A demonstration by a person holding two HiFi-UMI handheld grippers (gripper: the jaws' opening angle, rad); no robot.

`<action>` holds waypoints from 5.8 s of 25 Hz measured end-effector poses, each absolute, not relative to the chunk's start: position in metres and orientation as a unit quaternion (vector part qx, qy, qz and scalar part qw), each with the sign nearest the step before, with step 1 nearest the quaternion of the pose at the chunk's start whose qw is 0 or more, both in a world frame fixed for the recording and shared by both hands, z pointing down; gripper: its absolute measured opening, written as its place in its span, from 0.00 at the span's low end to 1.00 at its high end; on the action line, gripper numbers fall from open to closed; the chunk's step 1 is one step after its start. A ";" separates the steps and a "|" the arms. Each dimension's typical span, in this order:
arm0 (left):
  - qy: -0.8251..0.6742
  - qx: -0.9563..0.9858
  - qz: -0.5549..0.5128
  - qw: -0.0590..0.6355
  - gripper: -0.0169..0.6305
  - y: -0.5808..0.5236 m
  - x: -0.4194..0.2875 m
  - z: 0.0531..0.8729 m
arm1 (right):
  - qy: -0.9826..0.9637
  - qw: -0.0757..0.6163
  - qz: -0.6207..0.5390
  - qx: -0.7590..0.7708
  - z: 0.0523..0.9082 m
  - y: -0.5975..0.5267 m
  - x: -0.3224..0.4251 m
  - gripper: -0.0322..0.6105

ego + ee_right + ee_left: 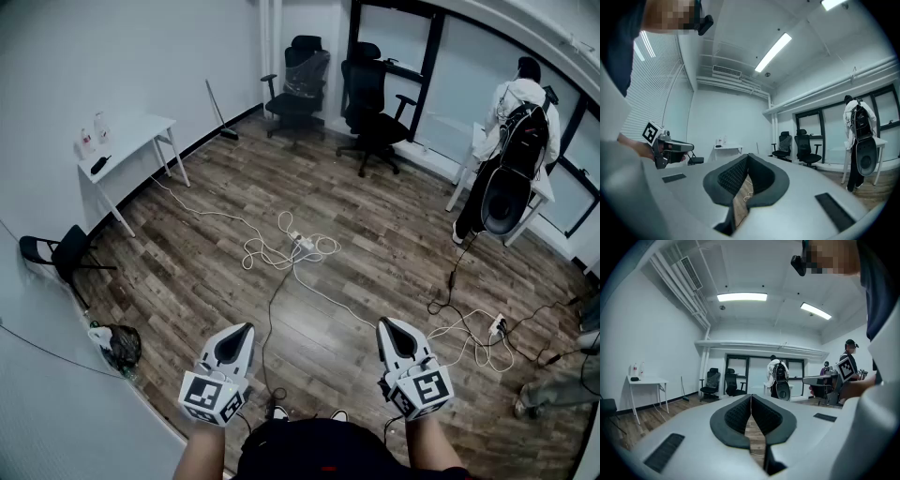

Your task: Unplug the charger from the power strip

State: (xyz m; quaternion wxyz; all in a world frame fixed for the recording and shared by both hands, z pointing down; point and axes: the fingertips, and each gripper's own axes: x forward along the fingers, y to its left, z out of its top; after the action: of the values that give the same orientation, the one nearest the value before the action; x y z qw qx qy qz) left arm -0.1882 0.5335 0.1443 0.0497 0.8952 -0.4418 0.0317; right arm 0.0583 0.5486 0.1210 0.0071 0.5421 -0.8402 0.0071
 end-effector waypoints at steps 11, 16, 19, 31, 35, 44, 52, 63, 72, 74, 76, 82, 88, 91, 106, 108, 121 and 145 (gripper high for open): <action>-0.438 0.897 0.036 0.051 0.06 0.546 -0.179 0.146 | -0.838 0.011 0.022 0.546 0.121 0.564 0.062 0.08; -0.435 0.898 0.039 0.057 0.06 0.544 -0.168 0.146 | -0.840 -0.002 0.039 0.541 0.124 0.563 0.069 0.08; -0.435 0.898 0.041 0.059 0.06 0.545 -0.153 0.149 | -0.844 -0.003 0.048 0.534 0.133 0.566 0.079 0.08; -0.475 0.876 0.035 0.076 0.06 0.560 -0.091 0.168 | -0.855 0.020 0.087 0.512 0.176 0.577 0.164 0.08; -0.480 0.873 0.043 0.075 0.06 0.555 -0.079 0.170 | -0.860 0.013 0.091 0.502 0.178 0.569 0.174 0.08; -0.477 0.875 0.038 0.070 0.06 0.504 -0.059 0.177 | -0.866 0.024 0.085 0.493 0.186 0.523 0.184 0.08; -0.475 0.876 0.031 0.079 0.06 0.417 -0.077 0.184 | -0.865 0.034 0.081 0.495 0.183 0.436 0.166 0.08; -0.471 0.878 0.039 0.078 0.06 0.269 -0.153 0.175 | -0.862 0.046 0.078 0.498 0.171 0.284 0.090 0.08; -0.456 0.884 0.057 0.088 0.06 0.185 -0.192 0.190 | -0.858 0.055 0.083 0.503 0.177 0.201 0.049 0.08; -0.451 0.886 0.058 0.092 0.06 0.172 -0.188 0.194 | -0.857 0.052 0.092 0.504 0.183 0.188 0.051 0.09; -0.448 0.886 0.063 0.097 0.06 0.159 -0.185 0.200 | -0.856 0.060 0.096 0.505 0.192 0.175 0.054 0.09; -0.450 0.884 0.077 0.103 0.06 0.108 -0.169 0.208 | -0.863 0.055 0.105 0.492 0.203 0.114 0.064 0.09; -0.467 0.875 0.081 0.093 0.06 0.024 -0.129 0.201 | -0.874 0.030 0.087 0.477 0.199 0.019 0.105 0.08; -0.478 0.870 0.083 0.089 0.06 -0.016 -0.109 0.199 | -0.884 0.016 0.082 0.460 0.194 -0.030 0.122 0.08; -0.477 0.867 0.099 0.104 0.06 -0.148 -0.051 0.220 | -0.891 0.052 0.123 0.435 0.235 -0.166 0.161 0.09; -0.469 0.871 0.099 0.106 0.06 -0.166 -0.056 0.225 | -0.885 0.055 0.128 0.443 0.238 -0.178 0.158 0.09; -0.383 0.908 0.124 0.118 0.06 -0.281 -0.130 0.275 | -0.851 0.103 0.127 0.500 0.298 -0.273 0.082 0.09; -0.390 0.873 0.194 0.221 0.06 -0.418 -0.085 0.744 | -0.834 0.209 0.242 0.450 0.782 -0.411 0.108 0.09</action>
State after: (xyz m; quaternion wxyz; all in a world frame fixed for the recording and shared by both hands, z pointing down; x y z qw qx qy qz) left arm -0.0851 -0.4183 0.7439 0.2209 0.8728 -0.3896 0.1941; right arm 0.1083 -0.4106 0.7823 0.2092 0.4500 -0.8338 0.2420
